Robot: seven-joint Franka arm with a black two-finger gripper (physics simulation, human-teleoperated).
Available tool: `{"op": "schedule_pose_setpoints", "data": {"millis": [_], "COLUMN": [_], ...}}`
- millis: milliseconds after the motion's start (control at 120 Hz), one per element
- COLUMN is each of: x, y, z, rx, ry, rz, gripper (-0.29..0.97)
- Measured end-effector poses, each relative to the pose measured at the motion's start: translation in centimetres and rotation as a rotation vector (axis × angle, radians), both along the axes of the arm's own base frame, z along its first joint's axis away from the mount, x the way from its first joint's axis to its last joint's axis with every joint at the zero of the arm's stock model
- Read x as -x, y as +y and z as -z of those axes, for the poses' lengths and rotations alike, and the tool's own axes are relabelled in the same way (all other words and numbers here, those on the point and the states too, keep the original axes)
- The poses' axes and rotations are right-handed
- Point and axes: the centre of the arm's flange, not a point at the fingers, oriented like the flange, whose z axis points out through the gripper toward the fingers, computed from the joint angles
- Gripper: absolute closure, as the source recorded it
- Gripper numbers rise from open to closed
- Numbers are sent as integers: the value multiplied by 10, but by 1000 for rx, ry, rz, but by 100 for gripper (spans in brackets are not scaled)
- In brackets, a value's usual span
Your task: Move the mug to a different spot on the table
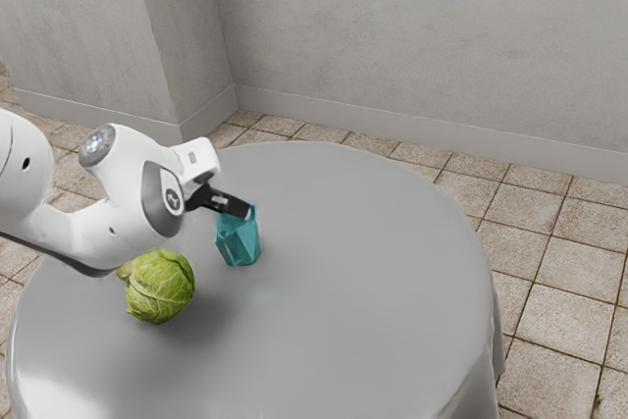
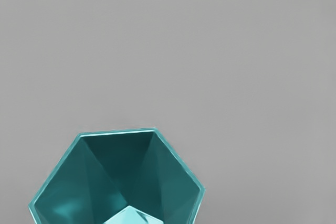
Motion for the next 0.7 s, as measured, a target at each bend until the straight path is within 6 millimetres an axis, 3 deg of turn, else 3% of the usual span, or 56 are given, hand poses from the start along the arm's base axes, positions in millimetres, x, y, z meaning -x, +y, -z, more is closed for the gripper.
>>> {"op": "schedule_pose_setpoints", "data": {"millis": [158, 233, 325, 392, 550, 700], "x": [0, -21, -44, -53, -55, -52], "y": [-6, -9, 10, 17, 23, 29], "z": [-38, -103, -186, -226, -289, -299], "rx": [57, 12, -34, -70, -92, -69], "ry": [26, 11, 59, 131, 282, 410], "rz": [94, 215, 273, 286, 259, 218], "gripper": [2, 2, 2, 2, 2, 2]}}
